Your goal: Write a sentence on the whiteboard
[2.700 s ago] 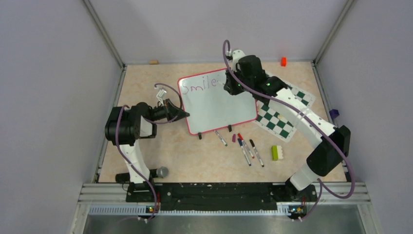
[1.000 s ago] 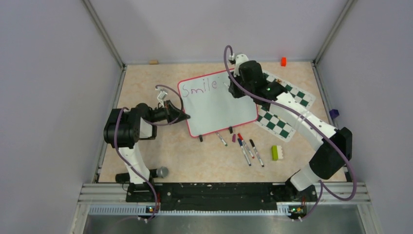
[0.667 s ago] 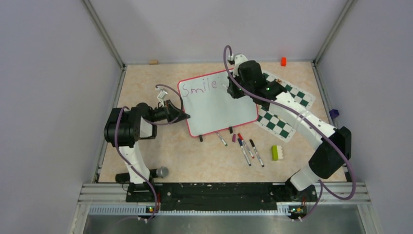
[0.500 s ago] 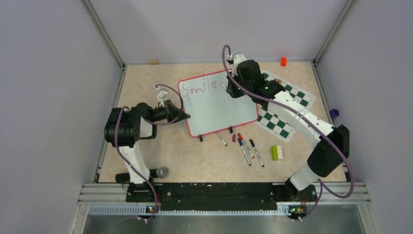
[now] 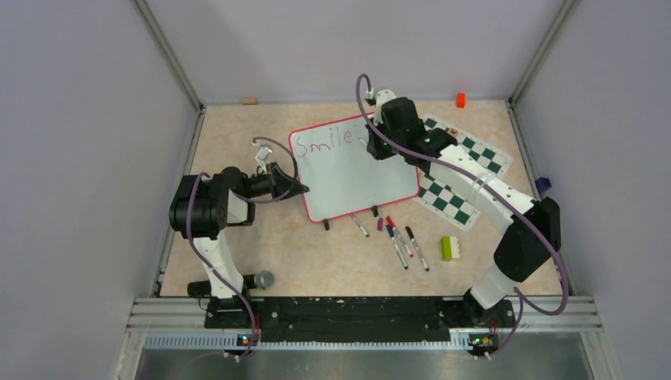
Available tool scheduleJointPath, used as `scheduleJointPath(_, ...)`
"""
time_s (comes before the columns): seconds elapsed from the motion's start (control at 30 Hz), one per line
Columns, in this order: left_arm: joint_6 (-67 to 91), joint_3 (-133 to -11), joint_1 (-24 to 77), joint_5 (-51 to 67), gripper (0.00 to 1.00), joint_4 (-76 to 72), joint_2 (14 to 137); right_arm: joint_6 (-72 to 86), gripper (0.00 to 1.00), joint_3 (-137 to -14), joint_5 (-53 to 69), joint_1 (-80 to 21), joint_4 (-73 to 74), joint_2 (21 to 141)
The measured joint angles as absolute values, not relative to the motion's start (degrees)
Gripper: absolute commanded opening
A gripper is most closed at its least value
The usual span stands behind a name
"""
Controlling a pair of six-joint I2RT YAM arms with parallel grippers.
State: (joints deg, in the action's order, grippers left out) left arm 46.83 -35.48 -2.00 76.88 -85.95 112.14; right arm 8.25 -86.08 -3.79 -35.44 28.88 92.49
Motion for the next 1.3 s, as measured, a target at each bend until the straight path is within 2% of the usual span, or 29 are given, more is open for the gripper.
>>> scheduleJointPath(0.67,47.4,-35.5,-2.0,76.9,0.00,-85.9,112.1,8.6,0.00,-86.8,-4.6,-35.4,30.4,93.9)
scheduleJointPath(0.97,47.4,-35.5,-2.0,76.9,0.00,-86.0,112.1,8.8,0.00,-86.8,-0.6,-35.4,31.0,93.6)
scheduleJointPath(1.3,47.4,-35.5,-2.0,76.9,0.00,-86.0,112.1,9.9,0.00,-83.7,4.8,-35.4,25.4,86.0)
